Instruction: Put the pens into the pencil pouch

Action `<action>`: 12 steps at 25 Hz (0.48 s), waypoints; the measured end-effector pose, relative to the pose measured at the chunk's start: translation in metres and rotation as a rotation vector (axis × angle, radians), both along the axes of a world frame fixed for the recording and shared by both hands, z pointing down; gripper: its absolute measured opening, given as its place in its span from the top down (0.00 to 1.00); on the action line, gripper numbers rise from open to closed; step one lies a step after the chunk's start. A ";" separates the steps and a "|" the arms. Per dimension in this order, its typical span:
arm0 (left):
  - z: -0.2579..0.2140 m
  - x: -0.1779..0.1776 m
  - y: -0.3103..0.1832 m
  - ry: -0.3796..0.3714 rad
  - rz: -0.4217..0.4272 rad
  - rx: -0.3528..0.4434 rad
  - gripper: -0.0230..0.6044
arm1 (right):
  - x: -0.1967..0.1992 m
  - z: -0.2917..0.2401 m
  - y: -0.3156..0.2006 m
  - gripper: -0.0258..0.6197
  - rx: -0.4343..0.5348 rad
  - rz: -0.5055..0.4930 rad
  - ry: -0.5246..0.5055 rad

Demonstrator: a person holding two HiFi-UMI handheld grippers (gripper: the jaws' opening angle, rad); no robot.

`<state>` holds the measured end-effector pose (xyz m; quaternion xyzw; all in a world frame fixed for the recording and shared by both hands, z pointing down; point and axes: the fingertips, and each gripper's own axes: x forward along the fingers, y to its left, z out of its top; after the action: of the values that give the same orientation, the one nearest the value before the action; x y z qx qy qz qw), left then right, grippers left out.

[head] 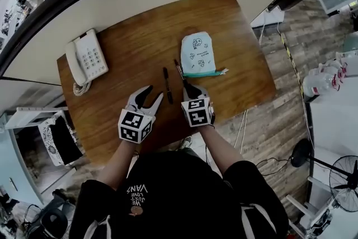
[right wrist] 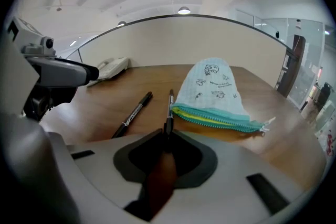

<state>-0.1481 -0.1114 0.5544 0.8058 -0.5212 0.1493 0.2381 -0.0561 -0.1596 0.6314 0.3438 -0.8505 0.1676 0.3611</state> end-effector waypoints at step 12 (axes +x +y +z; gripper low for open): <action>0.002 0.022 -0.031 -0.082 0.086 0.026 0.72 | 0.026 -0.009 0.030 0.86 -0.049 0.024 -0.085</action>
<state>-0.1264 -0.1424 0.5568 0.8239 -0.4971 0.1854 0.1994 -0.0297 -0.1294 0.6220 0.3378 -0.8564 0.2072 0.3310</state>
